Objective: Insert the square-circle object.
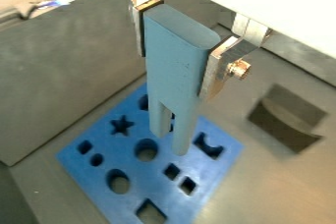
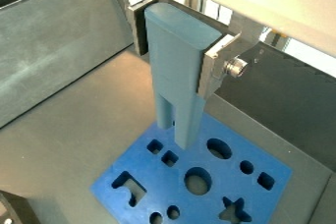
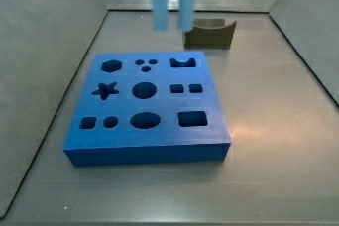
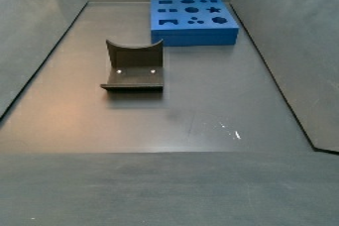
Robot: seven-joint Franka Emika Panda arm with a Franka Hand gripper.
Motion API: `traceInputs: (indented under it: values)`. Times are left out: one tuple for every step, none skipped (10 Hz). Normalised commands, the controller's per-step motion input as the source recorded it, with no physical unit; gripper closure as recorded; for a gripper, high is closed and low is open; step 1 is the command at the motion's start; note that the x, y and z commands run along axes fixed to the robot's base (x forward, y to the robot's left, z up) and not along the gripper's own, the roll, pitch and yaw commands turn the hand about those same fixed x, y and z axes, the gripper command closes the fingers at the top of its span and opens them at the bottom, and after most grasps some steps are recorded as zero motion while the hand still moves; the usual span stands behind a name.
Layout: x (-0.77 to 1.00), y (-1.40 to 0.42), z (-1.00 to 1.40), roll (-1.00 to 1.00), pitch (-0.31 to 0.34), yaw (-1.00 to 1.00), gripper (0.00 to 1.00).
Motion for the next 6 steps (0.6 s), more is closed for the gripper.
traceInputs:
  values:
    - [-0.35, -0.67, -0.83, 0.27, -0.084, 0.36, 1.0]
    - [-0.38, -0.67, -0.85, 0.26, -0.077, 0.38, 1.0]
    - [-0.43, -0.66, -0.86, 0.27, -0.05, 0.38, 1.0]
    - [-0.43, -0.65, -0.83, 0.3, -0.017, 0.3, 1.0]
    - [-0.38, -0.62, -0.76, 0.33, 0.0, 0.21, 1.0]
    - [-0.44, -0.62, -0.74, 0.31, 0.0, 0.2, 1.0]
